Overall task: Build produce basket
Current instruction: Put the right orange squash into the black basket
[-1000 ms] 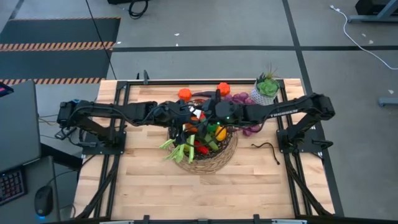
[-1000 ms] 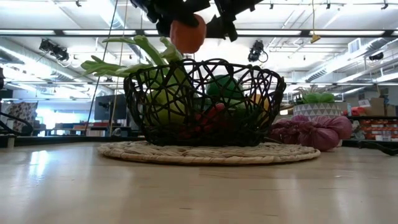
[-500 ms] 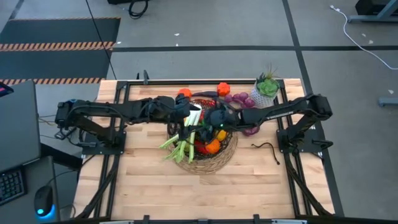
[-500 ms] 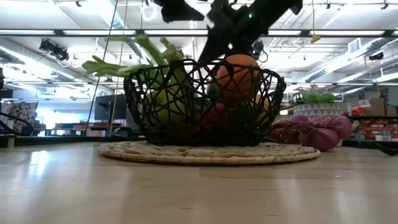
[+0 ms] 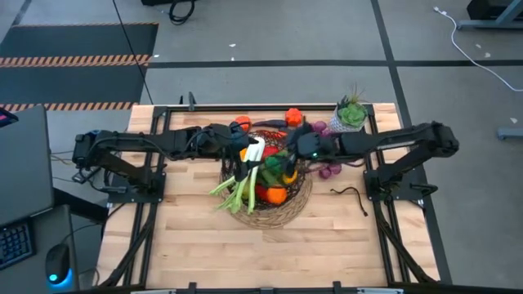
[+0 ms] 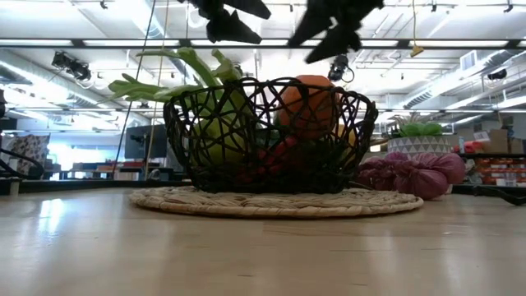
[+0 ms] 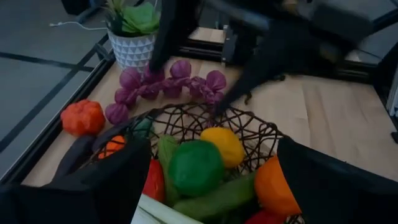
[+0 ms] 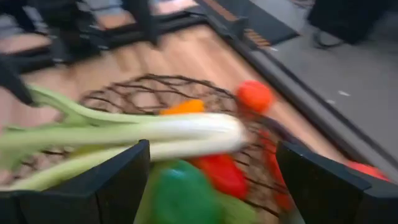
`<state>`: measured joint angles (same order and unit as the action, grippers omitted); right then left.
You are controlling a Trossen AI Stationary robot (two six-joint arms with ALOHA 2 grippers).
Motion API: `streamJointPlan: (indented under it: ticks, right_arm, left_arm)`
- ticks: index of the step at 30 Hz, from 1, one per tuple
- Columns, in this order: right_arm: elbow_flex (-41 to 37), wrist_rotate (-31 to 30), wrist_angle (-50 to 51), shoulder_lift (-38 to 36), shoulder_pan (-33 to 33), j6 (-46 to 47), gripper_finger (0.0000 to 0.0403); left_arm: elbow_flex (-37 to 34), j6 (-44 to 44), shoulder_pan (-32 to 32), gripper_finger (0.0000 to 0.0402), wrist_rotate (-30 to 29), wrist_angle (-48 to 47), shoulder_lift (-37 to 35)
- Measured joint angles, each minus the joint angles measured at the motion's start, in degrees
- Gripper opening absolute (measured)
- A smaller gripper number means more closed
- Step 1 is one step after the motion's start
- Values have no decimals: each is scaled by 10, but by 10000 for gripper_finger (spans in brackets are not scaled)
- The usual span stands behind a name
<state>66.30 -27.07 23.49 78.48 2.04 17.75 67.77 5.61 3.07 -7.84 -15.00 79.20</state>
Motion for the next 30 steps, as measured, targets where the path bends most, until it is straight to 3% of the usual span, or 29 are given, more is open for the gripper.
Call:
streamJointPlan:
  ticks: [5, 14, 22, 30]
  right_arm:
    - [0, -22, 83, -29, -28, 5, 352]
    - [0, 45, 114, -21, -115, -15, 352]
    - [0, 128, 85, -12, -224, -32, 352]
    - [1, 184, 92, 14, -332, -31, 352]
  left_arm:
    - [-1, 0, 5, 355, -7, -36, -5]
    - [-38, -32, 34, 355, 36, -85, -40]
    - [-181, 1, 53, 355, 83, 52, -109]
    - [-236, 8, 63, 355, 83, 112, -252]
